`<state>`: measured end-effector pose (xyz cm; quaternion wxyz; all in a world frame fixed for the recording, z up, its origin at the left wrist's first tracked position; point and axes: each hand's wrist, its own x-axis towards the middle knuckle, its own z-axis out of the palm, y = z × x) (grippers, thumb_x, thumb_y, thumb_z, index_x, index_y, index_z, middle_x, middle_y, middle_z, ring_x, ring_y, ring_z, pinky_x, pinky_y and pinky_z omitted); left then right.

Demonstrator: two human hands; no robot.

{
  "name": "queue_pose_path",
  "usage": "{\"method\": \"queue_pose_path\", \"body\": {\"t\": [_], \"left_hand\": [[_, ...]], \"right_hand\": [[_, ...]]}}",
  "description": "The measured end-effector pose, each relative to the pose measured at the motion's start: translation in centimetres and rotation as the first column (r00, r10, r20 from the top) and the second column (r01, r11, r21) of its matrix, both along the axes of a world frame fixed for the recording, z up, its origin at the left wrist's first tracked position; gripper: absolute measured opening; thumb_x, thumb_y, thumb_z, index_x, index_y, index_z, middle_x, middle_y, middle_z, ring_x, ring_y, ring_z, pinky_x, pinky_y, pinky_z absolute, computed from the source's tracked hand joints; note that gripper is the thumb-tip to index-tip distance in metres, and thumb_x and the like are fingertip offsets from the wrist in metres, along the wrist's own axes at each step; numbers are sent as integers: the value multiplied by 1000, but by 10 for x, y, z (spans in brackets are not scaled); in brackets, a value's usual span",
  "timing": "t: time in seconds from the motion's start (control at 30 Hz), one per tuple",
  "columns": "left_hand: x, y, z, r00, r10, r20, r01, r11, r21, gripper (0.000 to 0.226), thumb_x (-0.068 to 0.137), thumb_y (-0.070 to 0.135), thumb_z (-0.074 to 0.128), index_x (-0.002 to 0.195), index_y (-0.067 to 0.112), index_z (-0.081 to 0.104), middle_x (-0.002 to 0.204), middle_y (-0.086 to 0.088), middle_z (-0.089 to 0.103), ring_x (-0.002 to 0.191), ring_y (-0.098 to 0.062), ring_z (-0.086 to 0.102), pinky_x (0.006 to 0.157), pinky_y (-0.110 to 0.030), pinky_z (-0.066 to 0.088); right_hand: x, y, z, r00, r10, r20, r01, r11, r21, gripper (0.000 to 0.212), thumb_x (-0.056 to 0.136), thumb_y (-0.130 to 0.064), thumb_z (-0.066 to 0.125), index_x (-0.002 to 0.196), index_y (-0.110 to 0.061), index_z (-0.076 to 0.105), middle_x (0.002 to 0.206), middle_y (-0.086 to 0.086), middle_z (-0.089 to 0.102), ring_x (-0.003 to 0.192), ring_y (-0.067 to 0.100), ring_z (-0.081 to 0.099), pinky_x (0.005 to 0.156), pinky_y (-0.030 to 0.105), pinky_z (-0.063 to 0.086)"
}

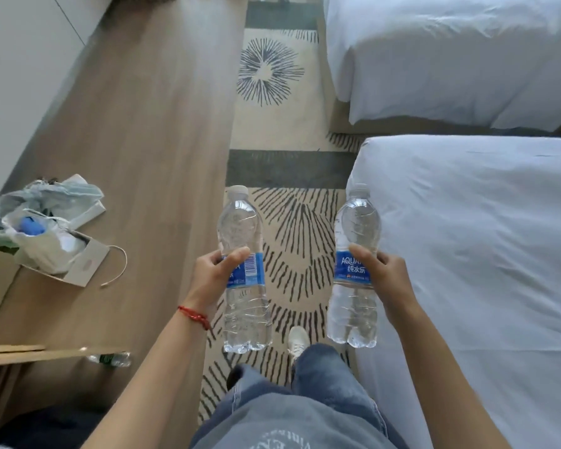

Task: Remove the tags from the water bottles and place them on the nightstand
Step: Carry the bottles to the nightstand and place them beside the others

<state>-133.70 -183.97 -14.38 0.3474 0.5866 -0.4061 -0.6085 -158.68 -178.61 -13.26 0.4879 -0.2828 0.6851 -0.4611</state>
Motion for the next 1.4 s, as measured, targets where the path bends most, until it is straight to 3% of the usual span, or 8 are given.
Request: {"method": "queue_pose_path", "body": {"t": [0.13, 0.3, 0.5, 0.7, 0.87, 1.1, 1.3, 1.4], "left_hand": [[-27, -87, 8, 1000, 22, -5, -22, 1000, 3, 60, 44, 53, 70, 81, 7, 63, 72, -7, 66, 62, -18, 63, 63, -31, 52], [-51, -197, 7, 999, 33, -8, -33, 999, -10, 52, 45, 51, 70, 76, 10, 64, 65, 0, 66, 56, -11, 63, 55, -22, 52], [-76, -345, -8, 1000, 5, 4, -5, 1000, 15, 13, 76, 21, 69, 74, 9, 65, 66, -3, 66, 58, -14, 62, 49, -19, 51], [-104, -489, 3, 994, -110, -16, 110, 994, 20, 45, 48, 45, 73, 73, 9, 63, 56, 4, 67, 51, -8, 62, 48, -19, 50], [-145, -585, 5, 983, -184, 15, 184, 983, 9, 34, 56, 35, 79, 76, 11, 65, 56, 6, 68, 53, -6, 63, 48, -17, 49], [-232, -694, -8, 972, -231, 39, 230, 973, 30, 42, 57, 36, 80, 83, 7, 65, 67, -2, 67, 55, -9, 64, 50, -18, 49], [-321, -770, 0, 961, -274, 37, 273, 962, 26, 35, 57, 38, 74, 77, 11, 64, 59, 3, 68, 54, -9, 64, 50, -19, 51], [-361, -801, 3, 942, -330, 58, 330, 944, 10, 31, 60, 38, 71, 77, 13, 64, 65, 1, 68, 56, -9, 64, 52, -18, 51]], "right_hand": [[-31, -94, 10, 999, 33, -22, -34, 999, -6, 16, 78, -33, 67, 81, -17, 64, 56, -7, 68, 51, 4, 64, 44, 13, 46], [-57, -199, 6, 1000, 29, -2, -29, 1000, 5, 16, 79, -33, 66, 80, -17, 65, 56, -9, 69, 51, 4, 65, 44, 14, 47], [-74, -332, -7, 1000, -21, 17, 22, 1000, -16, 16, 78, -33, 66, 79, -17, 65, 58, -9, 69, 53, 3, 65, 46, 13, 47], [-94, -458, -1, 996, -85, 38, 86, 995, -44, 29, 65, -44, 68, 79, -18, 66, 60, -9, 70, 56, 4, 66, 48, 13, 48], [-129, -536, -7, 989, -141, 38, 142, 989, -29, 16, 79, -30, 68, 73, -15, 66, 56, -6, 68, 53, 5, 64, 47, 14, 48], [-210, -635, -20, 982, -187, 30, 188, 982, -25, 14, 79, -28, 68, 72, -15, 65, 55, -7, 68, 51, 4, 64, 46, 13, 47], [-289, -706, -12, 973, -225, 51, 227, 973, -50, 28, 66, -43, 69, 72, -16, 65, 60, -3, 70, 56, 9, 67, 51, 17, 52], [-320, -729, -12, 966, -253, 53, 256, 966, -46, 16, 78, -33, 67, 76, -18, 63, 60, -7, 70, 57, 6, 68, 49, 13, 49]]}}
